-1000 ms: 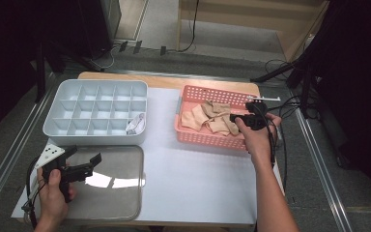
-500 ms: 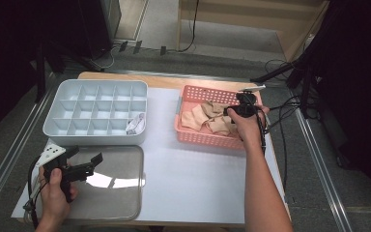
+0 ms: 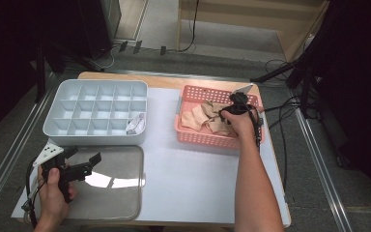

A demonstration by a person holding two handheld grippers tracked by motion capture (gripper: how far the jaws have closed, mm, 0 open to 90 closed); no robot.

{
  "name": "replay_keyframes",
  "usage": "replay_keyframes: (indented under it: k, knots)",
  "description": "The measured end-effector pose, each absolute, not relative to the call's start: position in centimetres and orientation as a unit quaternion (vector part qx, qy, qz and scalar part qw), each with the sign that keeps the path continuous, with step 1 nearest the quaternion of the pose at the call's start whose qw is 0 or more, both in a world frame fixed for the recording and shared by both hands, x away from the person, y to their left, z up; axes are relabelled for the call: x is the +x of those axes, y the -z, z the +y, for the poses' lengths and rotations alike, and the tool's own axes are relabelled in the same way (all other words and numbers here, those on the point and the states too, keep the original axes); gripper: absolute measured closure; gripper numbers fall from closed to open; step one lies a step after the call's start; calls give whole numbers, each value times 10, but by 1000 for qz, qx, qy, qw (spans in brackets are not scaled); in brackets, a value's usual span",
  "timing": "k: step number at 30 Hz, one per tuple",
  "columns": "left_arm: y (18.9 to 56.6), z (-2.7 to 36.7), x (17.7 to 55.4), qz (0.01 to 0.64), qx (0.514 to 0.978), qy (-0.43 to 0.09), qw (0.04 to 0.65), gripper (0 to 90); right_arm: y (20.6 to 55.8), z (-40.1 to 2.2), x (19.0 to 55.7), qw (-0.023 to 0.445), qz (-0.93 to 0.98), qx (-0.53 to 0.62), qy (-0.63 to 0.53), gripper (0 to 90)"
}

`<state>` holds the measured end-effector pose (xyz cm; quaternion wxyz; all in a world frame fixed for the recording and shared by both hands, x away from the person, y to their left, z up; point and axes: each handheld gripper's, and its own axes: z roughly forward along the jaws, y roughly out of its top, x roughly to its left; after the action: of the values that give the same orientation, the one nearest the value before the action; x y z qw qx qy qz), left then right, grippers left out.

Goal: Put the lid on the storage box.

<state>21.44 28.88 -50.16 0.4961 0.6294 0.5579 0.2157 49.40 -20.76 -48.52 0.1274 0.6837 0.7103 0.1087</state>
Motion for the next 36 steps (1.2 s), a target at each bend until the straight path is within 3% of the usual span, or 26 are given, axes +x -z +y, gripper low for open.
replay_keyframes:
  k: [7,13,16,21,36]
  knots:
    - [501,291,214,561,624,-214,500,18,478,-218,490,134,685,705,-124,461]
    - [502,287,215,557,630,-211,498,18,469,-232,483,123,674,709,-167,590]
    - [502,286,215,555,632,-210,499,17,461,-236,478,138,665,707,-196,613]
    - [502,285,215,554,632,-209,500,18,454,-244,466,155,646,706,-243,756]
    - [504,277,216,547,643,-209,494,18,430,-232,419,161,634,656,-376,782]
